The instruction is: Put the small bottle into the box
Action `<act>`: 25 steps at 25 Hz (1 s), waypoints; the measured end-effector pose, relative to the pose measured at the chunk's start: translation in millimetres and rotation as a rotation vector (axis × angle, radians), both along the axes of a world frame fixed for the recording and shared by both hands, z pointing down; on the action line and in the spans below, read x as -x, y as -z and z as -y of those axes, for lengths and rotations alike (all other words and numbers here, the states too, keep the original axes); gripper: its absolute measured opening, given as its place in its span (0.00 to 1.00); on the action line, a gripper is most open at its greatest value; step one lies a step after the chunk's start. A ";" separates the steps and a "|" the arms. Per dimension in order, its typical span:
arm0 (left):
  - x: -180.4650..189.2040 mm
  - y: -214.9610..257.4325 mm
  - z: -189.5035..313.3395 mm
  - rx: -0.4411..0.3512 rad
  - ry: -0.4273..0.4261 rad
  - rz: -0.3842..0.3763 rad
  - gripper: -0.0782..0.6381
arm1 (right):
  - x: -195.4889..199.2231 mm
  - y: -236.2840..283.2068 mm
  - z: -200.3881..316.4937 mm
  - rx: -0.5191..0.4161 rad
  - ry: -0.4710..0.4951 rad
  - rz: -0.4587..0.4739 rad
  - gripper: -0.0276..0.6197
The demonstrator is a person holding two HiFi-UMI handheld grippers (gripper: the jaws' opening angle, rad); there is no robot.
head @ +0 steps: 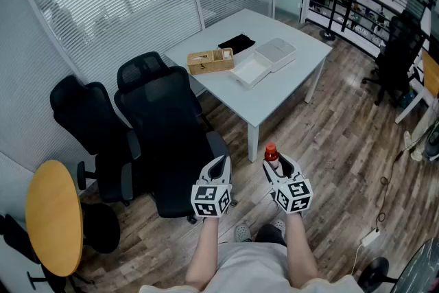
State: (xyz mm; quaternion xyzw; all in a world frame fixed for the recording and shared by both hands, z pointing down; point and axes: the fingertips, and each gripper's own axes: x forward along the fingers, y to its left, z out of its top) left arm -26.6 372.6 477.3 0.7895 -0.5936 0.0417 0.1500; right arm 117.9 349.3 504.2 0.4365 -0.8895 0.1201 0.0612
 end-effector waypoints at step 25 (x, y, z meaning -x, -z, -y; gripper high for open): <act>-3.3 -5.8 69.7 0.016 0.004 -0.003 0.15 | -21.4 -7.9 66.5 0.014 -0.008 -0.008 0.36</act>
